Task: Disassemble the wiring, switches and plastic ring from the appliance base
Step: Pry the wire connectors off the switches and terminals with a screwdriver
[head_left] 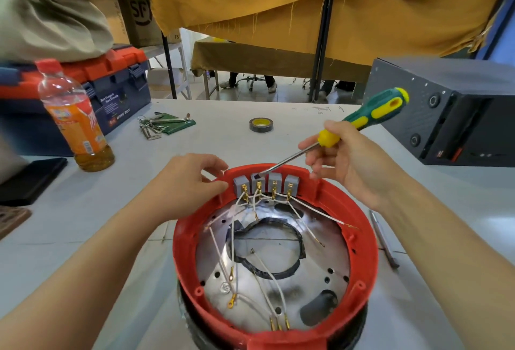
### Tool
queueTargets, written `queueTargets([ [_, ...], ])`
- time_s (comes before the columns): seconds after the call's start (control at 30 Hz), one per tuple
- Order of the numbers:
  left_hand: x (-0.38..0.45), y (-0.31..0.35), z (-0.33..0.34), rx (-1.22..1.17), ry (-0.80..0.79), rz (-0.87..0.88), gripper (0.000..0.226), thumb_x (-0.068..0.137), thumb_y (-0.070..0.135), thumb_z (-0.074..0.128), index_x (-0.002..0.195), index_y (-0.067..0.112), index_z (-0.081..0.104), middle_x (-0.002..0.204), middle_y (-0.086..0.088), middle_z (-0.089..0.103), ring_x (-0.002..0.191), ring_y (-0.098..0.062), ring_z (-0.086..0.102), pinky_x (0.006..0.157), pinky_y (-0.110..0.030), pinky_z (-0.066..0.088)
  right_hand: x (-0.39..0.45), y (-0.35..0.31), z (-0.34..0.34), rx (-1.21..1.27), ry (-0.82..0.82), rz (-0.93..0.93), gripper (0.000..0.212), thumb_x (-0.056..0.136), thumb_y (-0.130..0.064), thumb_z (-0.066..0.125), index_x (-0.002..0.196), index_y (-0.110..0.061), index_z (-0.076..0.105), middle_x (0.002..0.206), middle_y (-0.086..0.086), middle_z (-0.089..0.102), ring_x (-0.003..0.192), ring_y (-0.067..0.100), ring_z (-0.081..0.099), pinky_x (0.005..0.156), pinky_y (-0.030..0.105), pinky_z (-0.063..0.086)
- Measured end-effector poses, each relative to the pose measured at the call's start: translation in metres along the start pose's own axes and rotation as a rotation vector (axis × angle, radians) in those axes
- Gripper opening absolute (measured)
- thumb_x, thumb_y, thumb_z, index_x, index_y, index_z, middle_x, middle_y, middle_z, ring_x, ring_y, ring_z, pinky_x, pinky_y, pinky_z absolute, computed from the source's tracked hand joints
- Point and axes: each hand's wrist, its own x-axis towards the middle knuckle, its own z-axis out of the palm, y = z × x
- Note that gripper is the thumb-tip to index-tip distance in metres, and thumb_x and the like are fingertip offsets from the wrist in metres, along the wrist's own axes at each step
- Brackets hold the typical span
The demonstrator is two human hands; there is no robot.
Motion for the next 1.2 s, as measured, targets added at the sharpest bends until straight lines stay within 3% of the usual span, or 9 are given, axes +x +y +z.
queueTargets([
  [0.1,-0.004,0.004,0.005,0.051,0.013,0.019,0.03,0.089,0.016,0.061,0.116,0.028,0.066,0.094,0.012,0.063,0.072,0.007,0.054,0.059,0.0,0.036,-0.005,0.002,0.001,-0.084,0.101,-0.108,0.034,0.096,-0.023,0.047,0.083,-0.003,0.072,0.06,0.001,0.053,0.053,0.008,0.049,0.049,0.021,0.046],
  [0.27,0.004,0.009,0.005,0.061,-0.028,0.046,0.031,0.091,0.015,0.059,0.117,0.029,0.065,0.109,0.005,0.068,0.089,-0.011,0.06,0.084,-0.023,0.042,-0.016,-0.004,-0.008,-0.069,0.162,-0.26,0.004,0.082,-0.011,0.067,0.078,-0.01,0.067,0.057,0.004,0.06,0.055,0.017,0.056,0.044,0.022,0.044],
  [0.43,0.024,0.015,0.004,0.083,-0.132,0.073,0.034,0.092,0.011,0.056,0.121,0.028,0.06,0.112,0.001,0.064,0.097,-0.014,0.059,0.087,-0.025,0.042,-0.025,-0.008,-0.023,-0.123,0.191,-0.354,0.013,0.061,-0.025,0.077,0.058,-0.022,0.065,0.057,0.005,0.064,0.054,0.02,0.06,0.044,0.022,0.045],
  [0.6,0.041,0.024,0.012,0.225,-0.17,0.085,0.041,0.095,0.005,0.045,0.131,0.023,0.053,0.128,-0.004,0.059,0.113,-0.023,0.053,0.095,-0.028,0.037,-0.023,0.0,-0.027,-0.155,0.207,-0.354,0.026,0.077,-0.01,0.072,0.058,-0.02,0.059,0.053,0.001,0.059,0.055,0.019,0.057,0.046,0.024,0.047],
  [0.73,0.047,0.029,0.018,0.174,-0.203,0.13,0.041,0.095,0.002,0.042,0.126,0.026,0.055,0.122,-0.003,0.061,0.102,-0.02,0.052,0.089,-0.025,0.038,-0.016,0.003,-0.028,-0.125,0.264,-0.341,0.027,0.084,-0.003,0.063,0.063,-0.018,0.055,0.053,0.0,0.052,0.048,0.015,0.051,0.048,0.027,0.05],
  [0.9,0.053,0.031,0.023,0.095,-0.235,0.189,0.04,0.095,0.006,0.046,0.121,0.035,0.058,0.113,0.005,0.061,0.098,-0.013,0.056,0.085,-0.02,0.04,-0.016,0.009,-0.025,-0.183,0.301,-0.45,0.018,0.073,-0.015,0.061,0.059,-0.022,0.052,0.051,0.002,0.05,0.042,0.017,0.049,0.043,0.017,0.041],
  [0.97,0.052,0.029,0.025,0.045,-0.209,0.199,0.036,0.095,0.012,0.049,0.118,0.037,0.06,0.105,0.009,0.062,0.088,-0.005,0.058,0.075,-0.013,0.04,-0.017,0.01,-0.026,-0.228,0.272,-0.49,0.02,0.074,-0.014,0.06,0.059,-0.024,0.052,0.051,-0.001,0.05,0.041,0.016,0.05,0.044,0.016,0.04],
  [1.1,0.053,0.025,0.029,-0.02,-0.174,0.212,0.029,0.096,0.021,0.051,0.118,0.036,0.062,0.107,0.01,0.065,0.091,-0.007,0.059,0.081,-0.018,0.042,-0.016,0.006,-0.03,-0.337,0.179,-0.508,0.016,0.075,-0.012,0.06,0.063,-0.021,0.054,0.051,0.0,0.053,0.044,0.016,0.051,0.046,0.016,0.041],
  [1.2,0.052,0.024,0.031,-0.03,-0.145,0.227,0.027,0.095,0.024,0.054,0.117,0.035,0.064,0.102,0.012,0.064,0.085,0.0,0.057,0.074,-0.009,0.038,-0.015,-0.002,-0.031,-0.38,0.124,-0.499,0.011,0.074,-0.011,0.061,0.067,-0.013,0.052,0.05,-0.001,0.053,0.043,0.016,0.05,0.046,0.016,0.041],
])
